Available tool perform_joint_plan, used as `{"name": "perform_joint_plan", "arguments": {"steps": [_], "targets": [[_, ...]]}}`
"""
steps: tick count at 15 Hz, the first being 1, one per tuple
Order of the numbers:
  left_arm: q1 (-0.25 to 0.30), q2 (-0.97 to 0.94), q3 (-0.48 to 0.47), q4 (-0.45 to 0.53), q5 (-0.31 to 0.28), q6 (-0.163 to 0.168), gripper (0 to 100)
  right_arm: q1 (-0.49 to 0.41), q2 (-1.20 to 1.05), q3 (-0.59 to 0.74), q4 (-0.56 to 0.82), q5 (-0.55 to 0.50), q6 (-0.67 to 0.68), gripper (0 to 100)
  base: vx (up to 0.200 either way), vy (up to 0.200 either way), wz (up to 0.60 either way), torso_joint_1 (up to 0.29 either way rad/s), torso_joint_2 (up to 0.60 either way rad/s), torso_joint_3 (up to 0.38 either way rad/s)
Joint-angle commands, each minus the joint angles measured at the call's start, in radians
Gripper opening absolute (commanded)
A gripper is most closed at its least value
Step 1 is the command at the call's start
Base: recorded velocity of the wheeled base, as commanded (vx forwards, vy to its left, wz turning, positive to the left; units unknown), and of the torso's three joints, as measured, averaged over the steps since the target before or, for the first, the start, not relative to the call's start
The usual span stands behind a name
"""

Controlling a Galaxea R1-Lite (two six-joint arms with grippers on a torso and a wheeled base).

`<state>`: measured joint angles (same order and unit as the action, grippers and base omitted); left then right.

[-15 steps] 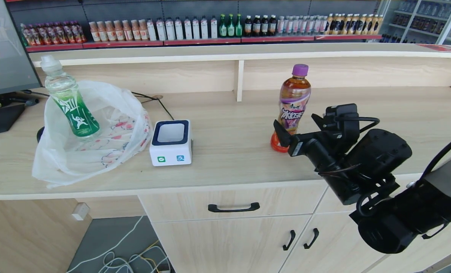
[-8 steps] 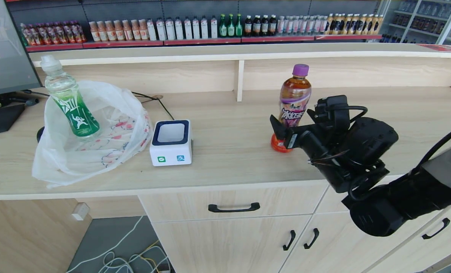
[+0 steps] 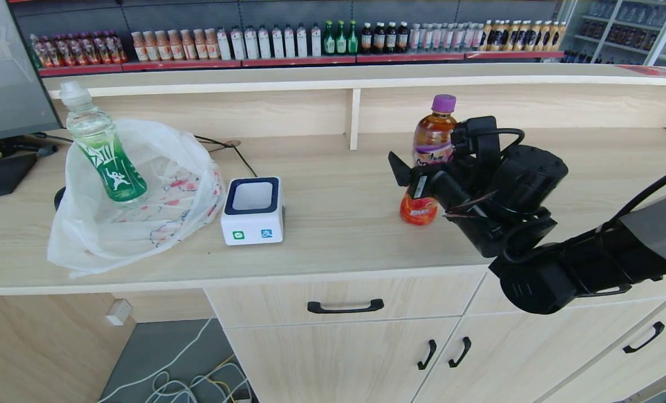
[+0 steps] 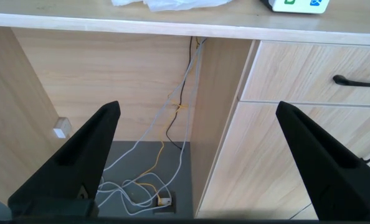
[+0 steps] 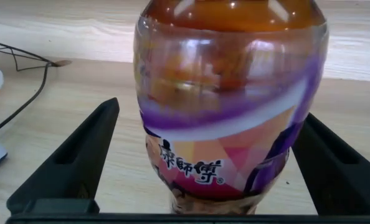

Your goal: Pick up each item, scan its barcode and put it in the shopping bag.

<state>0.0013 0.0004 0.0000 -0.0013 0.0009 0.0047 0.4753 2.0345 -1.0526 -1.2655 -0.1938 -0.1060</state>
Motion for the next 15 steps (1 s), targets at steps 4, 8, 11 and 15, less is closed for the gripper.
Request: {"name": "perform_joint_plan", "arguments": {"steps": [4, 8, 11, 15], "targets": [[0.0, 0.0, 0.0, 0.0, 0.001, 0.0, 100, 0.0, 0.027, -0.01, 0.0, 0.001, 0.002, 100, 0.0, 0.0, 0.0, 0.0, 0.0, 0.0], [0.0, 0.0, 0.0, 0.0, -0.001, 0.0, 100, 0.0, 0.035, -0.01, -0.002, 0.001, 0.002, 100, 0.0, 0.0, 0.0, 0.0, 0.0, 0.0], [0.0, 0.0, 0.0, 0.0, 0.001, 0.0, 100, 0.0, 0.038, -0.01, -0.002, 0.001, 0.003, 100, 0.0, 0.0, 0.0, 0.0, 0.0, 0.0], [0.0, 0.0, 0.0, 0.0, 0.001, 0.0, 100, 0.0, 0.041, -0.014, -0.005, 0.001, 0.005, 100, 0.0, 0.0, 0.0, 0.0, 0.0, 0.0]]}}
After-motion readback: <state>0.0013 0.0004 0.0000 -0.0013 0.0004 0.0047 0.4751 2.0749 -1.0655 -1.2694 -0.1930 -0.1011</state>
